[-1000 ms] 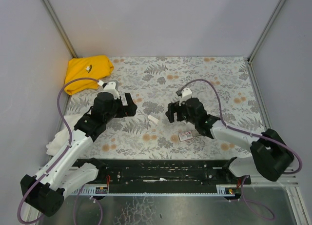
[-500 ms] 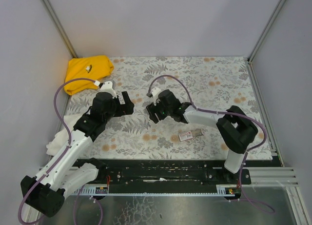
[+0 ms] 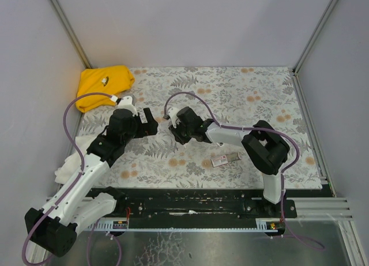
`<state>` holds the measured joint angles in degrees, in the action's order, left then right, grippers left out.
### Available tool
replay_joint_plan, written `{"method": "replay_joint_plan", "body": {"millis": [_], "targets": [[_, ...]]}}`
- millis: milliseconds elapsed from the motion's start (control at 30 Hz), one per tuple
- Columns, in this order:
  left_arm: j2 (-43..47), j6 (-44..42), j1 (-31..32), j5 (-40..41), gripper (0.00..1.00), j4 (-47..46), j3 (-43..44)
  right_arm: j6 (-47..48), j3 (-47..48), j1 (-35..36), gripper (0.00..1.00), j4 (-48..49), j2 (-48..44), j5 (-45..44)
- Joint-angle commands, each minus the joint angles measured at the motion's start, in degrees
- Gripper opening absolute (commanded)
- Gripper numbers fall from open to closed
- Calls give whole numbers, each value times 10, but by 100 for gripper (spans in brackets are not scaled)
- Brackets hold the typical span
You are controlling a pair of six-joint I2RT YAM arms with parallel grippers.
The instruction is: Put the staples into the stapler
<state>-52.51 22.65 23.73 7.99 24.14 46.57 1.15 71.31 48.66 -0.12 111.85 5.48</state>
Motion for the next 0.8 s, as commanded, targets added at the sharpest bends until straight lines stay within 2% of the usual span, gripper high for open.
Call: {"method": "replay_joint_plan", "body": {"millis": [0, 100, 233, 400, 567, 767], "targets": [[5, 9, -4, 3, 100, -13, -4, 9, 0, 5, 15, 4, -33, 2], [11, 31, -4, -15, 100, -17, -9, -8, -23, 4, 0, 22, -65, 9], [30, 101, -4, -84, 98, -30, -35, -37, -86, 5, 0, 67, -155, 25], [62, 203, -4, -172, 87, -62, -73, -76, -176, 5, 0, 133, -267, 60], [85, 303, -6, -307, 77, -123, -94, -110, -268, 4, 0, 204, -374, 96], [55, 353, -6, -397, 66, -184, -114, -130, -349, 4, 0, 289, -462, 101]]}}
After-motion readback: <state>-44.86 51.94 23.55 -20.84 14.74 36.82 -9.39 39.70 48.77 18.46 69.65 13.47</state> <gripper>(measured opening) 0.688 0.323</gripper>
